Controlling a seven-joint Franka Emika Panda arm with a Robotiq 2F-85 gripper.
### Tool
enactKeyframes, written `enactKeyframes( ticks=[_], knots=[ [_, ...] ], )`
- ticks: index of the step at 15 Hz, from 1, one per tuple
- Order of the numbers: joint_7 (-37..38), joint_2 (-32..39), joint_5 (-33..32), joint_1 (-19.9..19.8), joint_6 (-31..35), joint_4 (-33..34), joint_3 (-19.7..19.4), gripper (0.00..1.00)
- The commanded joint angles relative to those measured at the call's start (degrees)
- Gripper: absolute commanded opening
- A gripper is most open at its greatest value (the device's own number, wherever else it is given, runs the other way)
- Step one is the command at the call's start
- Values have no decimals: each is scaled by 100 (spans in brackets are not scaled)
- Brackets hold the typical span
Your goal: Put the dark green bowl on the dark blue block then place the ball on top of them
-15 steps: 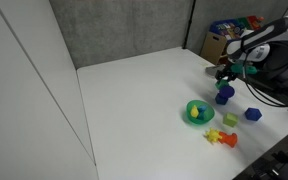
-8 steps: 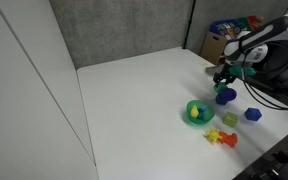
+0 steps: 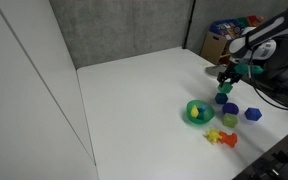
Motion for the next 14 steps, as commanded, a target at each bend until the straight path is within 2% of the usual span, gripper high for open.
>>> enactKeyframes(
  ticks=[1,14],
  knots=[
    [-63,-262,-128,-3,-134,-268,-52,28],
    [45,46,-474,95,458,-329,-224,28]
  ],
)
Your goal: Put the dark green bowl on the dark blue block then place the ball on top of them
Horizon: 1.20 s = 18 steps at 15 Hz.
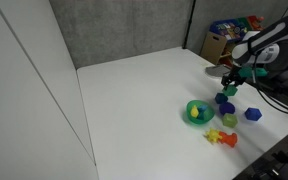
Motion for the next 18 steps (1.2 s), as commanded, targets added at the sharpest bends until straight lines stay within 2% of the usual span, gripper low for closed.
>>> enactKeyframes(
  ticks=[1,7,8,9,11,12,18],
  knots=[
    [105,55,-131,98,248,-66,-53,28],
    [246,83,-70,169,362,-108,-26,28],
    [235,63,-68,173,361,-129,-14,60],
    [228,48,-80,183,340,-142,-15,79],
    [126,-41,-54,149,301,-231,37,93],
    [73,-124,-44,131,284,-311,62,99],
    [-138,-776,7,120,264,-1058,211,100]
  ],
)
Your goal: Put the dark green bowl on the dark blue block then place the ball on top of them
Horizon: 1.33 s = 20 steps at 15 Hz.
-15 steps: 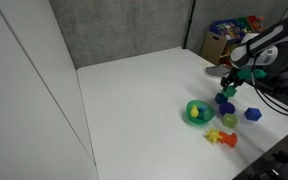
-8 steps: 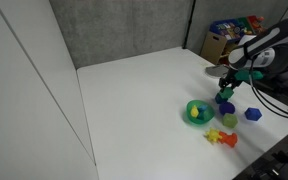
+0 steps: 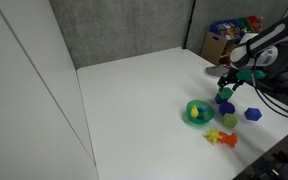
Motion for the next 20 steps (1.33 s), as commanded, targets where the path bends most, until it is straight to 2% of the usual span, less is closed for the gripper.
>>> enactKeyframes(
  ticks=[1,6,9,15,20],
  knots=[
    [-158,-704,31,-2,-16,-795,134,100],
    [-280,-1143,13,52,140,-1538,249,100],
    [-380,-1099,-10,88,610,-1806,272,100],
    [-150,-844,-177,299,1293,-2108,130,100],
    [205,-567,-311,552,1679,-1997,-123,100]
  ],
)
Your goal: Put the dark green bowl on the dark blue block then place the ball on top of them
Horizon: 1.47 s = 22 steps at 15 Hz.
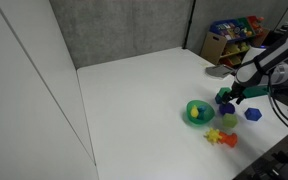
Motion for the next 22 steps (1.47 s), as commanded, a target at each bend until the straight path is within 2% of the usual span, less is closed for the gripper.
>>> enactKeyframes(
  ticks=[1,11,12,14,15,22],
  knots=[
    [366,164,-132,198,186,119,-191,100],
    [633,547,-104,310,164,449,-243,100],
    [628,573,-103,308,162,480,-237,81],
    [615,592,-99,302,140,526,-226,64],
    [610,551,-105,306,123,538,-227,60],
    [445,56,-71,260,-14,293,-23,47]
  ],
)
